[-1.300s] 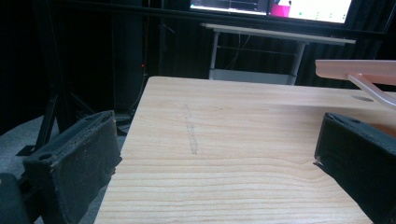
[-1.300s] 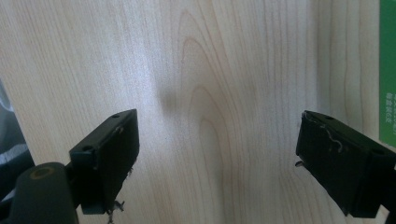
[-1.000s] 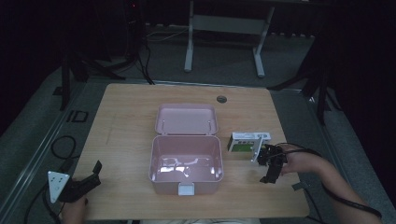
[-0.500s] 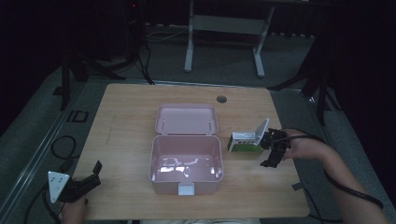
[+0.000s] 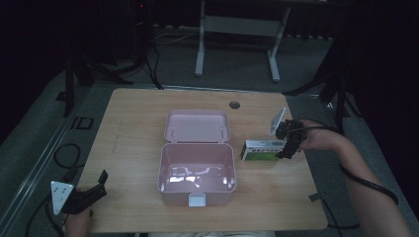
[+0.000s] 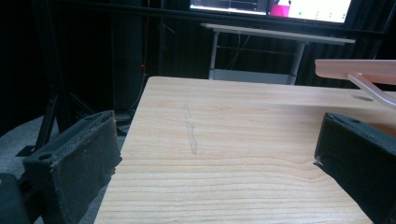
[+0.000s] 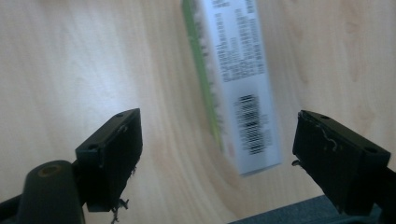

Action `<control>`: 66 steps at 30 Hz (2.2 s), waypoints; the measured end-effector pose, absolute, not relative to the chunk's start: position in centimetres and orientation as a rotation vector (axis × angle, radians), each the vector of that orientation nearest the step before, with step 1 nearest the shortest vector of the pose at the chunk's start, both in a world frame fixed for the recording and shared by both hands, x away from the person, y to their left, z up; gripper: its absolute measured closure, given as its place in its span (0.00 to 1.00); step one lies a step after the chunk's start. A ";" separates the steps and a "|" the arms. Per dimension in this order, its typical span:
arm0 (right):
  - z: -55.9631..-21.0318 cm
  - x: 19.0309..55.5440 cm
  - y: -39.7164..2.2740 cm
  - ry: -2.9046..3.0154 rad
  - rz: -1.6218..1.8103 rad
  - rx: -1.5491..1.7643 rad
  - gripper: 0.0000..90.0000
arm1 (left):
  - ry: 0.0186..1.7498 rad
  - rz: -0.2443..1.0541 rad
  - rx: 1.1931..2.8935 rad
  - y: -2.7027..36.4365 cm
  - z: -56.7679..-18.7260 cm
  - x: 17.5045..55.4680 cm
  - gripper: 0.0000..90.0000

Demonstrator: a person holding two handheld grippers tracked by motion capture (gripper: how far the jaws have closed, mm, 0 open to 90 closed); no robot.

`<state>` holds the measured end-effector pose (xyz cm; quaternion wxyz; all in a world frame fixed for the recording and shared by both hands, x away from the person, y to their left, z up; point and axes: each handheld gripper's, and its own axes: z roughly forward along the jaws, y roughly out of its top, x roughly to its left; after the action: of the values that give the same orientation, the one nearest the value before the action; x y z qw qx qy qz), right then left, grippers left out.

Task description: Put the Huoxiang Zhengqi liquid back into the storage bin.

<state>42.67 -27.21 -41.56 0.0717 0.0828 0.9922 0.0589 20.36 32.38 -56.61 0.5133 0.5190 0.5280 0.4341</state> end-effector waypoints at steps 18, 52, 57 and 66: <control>-43.9 45.5 -24.2 3.072 0.092 0.134 0.41 | 1.269 1.044 1.248 32.4 -56.6 20.4 0.00; -45.6 45.4 -23.3 3.152 0.038 0.229 0.69 | 1.269 1.047 1.248 32.3 -56.6 20.4 0.00; -45.0 44.2 -23.7 3.154 0.062 0.266 0.69 | 1.269 1.048 1.248 32.3 -56.6 20.4 0.00; -44.3 41.6 -24.2 3.167 0.046 0.280 0.69 | 1.270 1.049 1.248 32.3 -56.6 20.4 0.00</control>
<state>41.60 -24.16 -44.35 -0.0188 0.0879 0.9958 0.0145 20.37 32.31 -56.61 0.5122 0.5187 0.5279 0.4359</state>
